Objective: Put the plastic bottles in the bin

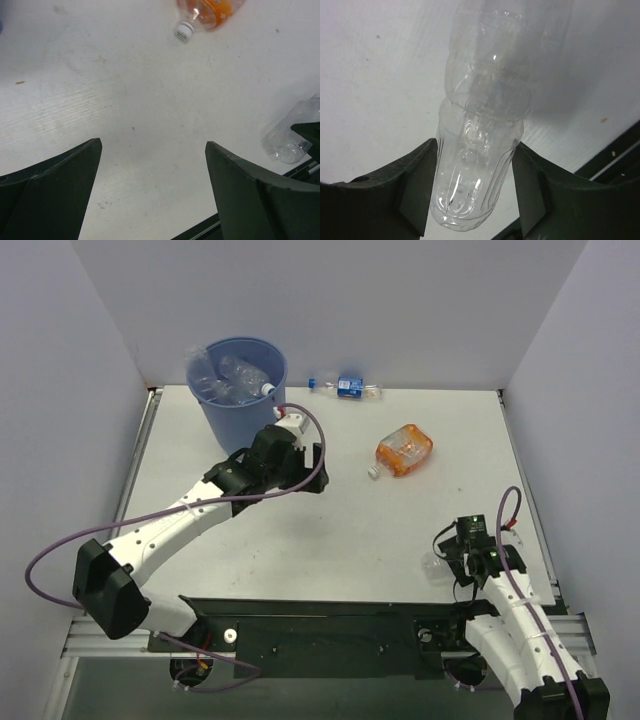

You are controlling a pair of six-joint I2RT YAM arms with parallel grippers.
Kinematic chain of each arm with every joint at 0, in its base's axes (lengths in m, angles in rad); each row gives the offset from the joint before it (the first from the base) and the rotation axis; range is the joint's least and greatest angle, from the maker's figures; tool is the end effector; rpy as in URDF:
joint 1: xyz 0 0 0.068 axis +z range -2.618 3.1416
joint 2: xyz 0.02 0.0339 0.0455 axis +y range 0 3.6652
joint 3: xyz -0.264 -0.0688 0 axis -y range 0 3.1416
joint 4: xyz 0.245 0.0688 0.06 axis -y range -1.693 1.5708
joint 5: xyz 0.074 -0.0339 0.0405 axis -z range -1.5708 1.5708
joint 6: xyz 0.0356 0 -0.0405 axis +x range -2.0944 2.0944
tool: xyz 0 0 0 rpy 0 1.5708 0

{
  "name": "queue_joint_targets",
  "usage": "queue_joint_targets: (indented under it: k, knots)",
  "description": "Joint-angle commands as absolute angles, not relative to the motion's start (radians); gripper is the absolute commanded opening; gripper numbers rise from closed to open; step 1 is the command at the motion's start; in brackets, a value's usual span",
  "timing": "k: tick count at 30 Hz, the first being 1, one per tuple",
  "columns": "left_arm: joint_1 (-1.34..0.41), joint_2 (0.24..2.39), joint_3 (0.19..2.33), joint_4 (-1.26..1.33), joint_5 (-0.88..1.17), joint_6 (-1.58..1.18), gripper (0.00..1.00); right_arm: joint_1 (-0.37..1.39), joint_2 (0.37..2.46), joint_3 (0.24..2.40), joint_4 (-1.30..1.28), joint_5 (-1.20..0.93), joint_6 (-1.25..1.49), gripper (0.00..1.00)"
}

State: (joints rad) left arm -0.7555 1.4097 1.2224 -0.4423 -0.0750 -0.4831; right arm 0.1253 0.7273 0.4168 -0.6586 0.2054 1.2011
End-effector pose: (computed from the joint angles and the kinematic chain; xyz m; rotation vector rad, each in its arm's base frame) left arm 0.2333 -0.2161 0.3229 0.2648 2.2504 -0.5998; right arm 0.1359 0.0098 0.1816 1.3664 2.1324 0.2779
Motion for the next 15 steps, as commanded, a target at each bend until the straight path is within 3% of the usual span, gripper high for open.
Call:
queue_joint_targets:
  k: [1, 9, 15]
  knots:
    - [-0.704, 1.351, 1.241, -0.509, -0.135, -0.465, 0.96, 0.173, 0.735, 0.437, -0.542, 0.164, 1.074, 0.48]
    - [-0.612, 1.35, 1.273, -0.666, -0.296, -0.511, 0.97, 0.665, 1.0, 0.73, -0.375, 0.242, 0.827, 0.47]
    - [-0.569, 1.31, 1.262, -0.726, -0.35, -0.546, 0.97, 0.828, 1.343, 0.975, -0.312, 0.154, 0.675, 0.49]
